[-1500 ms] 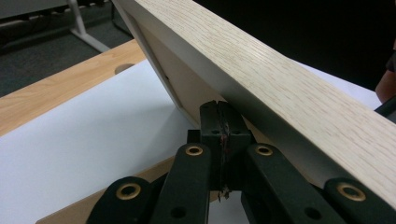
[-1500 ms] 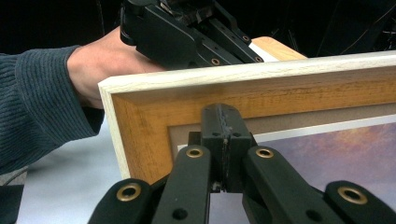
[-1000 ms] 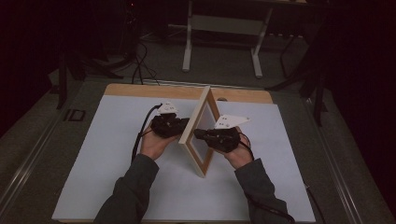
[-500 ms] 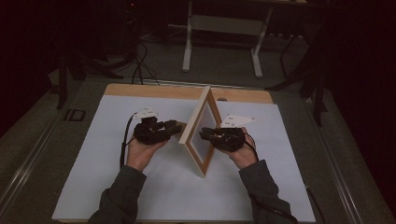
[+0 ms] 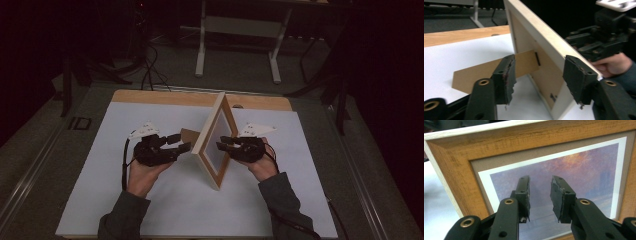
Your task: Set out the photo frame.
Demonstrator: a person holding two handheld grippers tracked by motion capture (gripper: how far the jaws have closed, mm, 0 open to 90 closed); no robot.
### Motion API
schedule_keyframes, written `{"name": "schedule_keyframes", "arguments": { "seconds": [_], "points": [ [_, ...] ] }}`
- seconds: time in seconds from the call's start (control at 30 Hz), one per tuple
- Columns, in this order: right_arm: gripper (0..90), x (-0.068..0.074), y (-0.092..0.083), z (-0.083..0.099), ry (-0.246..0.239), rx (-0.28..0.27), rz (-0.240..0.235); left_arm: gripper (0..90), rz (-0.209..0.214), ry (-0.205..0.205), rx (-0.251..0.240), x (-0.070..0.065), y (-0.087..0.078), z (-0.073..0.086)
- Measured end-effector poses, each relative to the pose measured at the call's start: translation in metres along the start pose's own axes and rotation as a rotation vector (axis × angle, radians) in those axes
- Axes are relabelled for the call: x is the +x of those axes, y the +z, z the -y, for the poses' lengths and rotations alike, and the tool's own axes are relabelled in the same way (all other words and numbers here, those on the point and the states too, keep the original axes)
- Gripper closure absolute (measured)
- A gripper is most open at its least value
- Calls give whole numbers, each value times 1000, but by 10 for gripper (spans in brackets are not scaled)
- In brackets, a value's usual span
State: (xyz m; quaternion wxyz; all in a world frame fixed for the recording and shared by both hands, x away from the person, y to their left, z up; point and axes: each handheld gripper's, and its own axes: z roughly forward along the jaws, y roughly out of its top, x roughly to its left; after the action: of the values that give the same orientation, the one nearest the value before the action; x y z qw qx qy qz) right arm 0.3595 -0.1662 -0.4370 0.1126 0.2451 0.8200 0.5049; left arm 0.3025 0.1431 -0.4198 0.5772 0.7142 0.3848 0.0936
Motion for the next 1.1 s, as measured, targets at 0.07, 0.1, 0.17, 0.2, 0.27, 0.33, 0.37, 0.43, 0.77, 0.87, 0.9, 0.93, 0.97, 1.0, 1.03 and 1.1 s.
{"name": "schedule_keyframes", "arguments": {
  "seconds": [0.07, 0.1, 0.17, 0.2, 0.27, 0.33, 0.37, 0.43, 0.77, 0.87, 0.9, 0.93, 0.97, 1.0, 1.03, 1.1],
  "points": [
    [675, -1, 0, 1, 4, 1, 0, 377, 8, -4, -17, -4, -4, 0],
    [674, -1, 0, 1, 4, 2, 1, 356, -2, 5, -19, -7, -5, -1],
    [667, -1, 1, 2, 2, 3, 2, 317, -19, 29, -9, -13, -5, 0],
    [666, -1, 1, 2, 3, 5, 1, 294, -21, 32, -6, -16, -5, 0],
    [663, -1, 1, 2, 5, 7, 2, 274, -12, 34, -6, -21, -5, 1],
    [660, -1, 2, 2, 7, 6, 1, 255, -18, 48, 13, -27, -1, 3],
    [660, -1, 3, 2, 5, 6, 2, 247, -22, 53, 21, -30, 1, 4],
    [657, -1, 3, 2, 6, 6, 2, 234, -33, 63, 36, -34, 7, 6],
    [652, -9, 0, 4, 18, 9, 28, 395, -63, 63, 63, -47, 31, 10],
    [652, -14, -2, 4, 30, 8, 43, 453, -63, 61, 74, -51, 38, 11],
    [651, -15, -3, 5, 31, 7, 46, 462, -75, 60, 76, -52, 40, 12],
    [650, -17, -3, 5, 33, 8, 50, 471, -82, 61, 77, -53, 41, 12],
    [649, -18, -4, 5, 35, 7, 54, 488, -82, 55, 80, -53, 43, 12],
    [648, -19, -4, 6, 37, 8, 57, 509, -79, 45, 80, -53, 44, 13],
    [647, -20, -5, 6, 42, 9, 61, 525, -87, 43, 82, -54, 45, 13],
    [646, -22, -6, 7, 45, 6, 67, 580, -96, 38, 90, -53, 47, 13]
  ]
}}
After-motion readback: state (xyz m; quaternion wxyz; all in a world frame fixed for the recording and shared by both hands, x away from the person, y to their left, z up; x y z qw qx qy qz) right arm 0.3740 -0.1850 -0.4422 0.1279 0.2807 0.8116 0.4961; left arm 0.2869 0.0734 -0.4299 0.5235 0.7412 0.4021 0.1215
